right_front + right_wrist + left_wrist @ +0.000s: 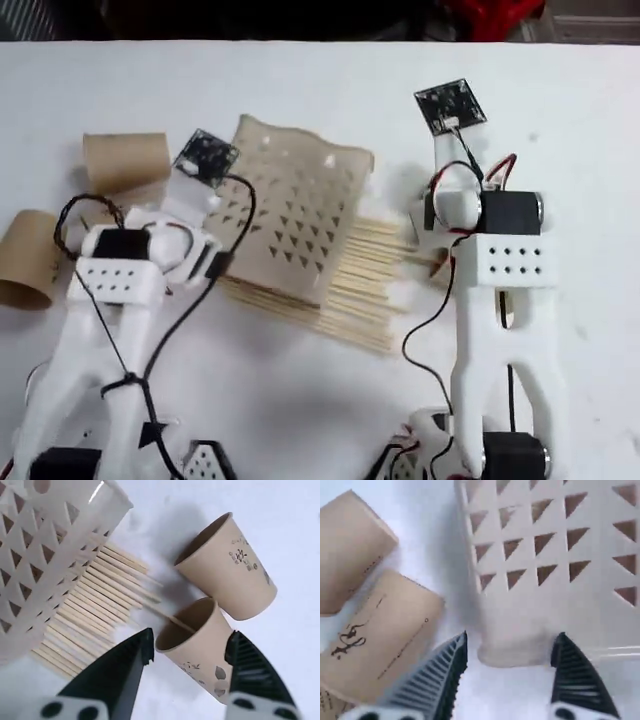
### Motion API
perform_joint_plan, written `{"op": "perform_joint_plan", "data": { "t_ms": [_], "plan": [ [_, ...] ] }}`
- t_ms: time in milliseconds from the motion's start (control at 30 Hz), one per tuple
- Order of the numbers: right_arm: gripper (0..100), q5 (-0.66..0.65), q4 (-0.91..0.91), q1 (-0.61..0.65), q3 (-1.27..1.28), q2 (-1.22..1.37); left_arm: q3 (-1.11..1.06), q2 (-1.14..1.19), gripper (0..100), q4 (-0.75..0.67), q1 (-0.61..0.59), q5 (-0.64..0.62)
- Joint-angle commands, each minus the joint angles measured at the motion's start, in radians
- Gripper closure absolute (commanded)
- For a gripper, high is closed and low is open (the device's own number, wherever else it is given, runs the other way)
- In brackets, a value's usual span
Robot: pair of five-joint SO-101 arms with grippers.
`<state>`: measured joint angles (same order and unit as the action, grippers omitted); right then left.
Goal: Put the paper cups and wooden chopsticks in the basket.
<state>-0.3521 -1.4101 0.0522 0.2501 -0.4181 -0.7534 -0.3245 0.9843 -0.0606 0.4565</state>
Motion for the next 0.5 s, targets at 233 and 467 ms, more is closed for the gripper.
{"op": "perform_joint_plan", "data": {
  "t_ms": [233, 467],
  "plan": [
    [75.6, 0.012, 0.019, -0.008, -0.014, -0.044, -0.222, 0.027, 73, 0.0, -0.038, 0.164],
    [75.8, 0.126, -0.019, 0.039, -0.242, 0.008, -0.245, 0.027, 73, -0.002, -0.038, 0.178]
  ]
}}
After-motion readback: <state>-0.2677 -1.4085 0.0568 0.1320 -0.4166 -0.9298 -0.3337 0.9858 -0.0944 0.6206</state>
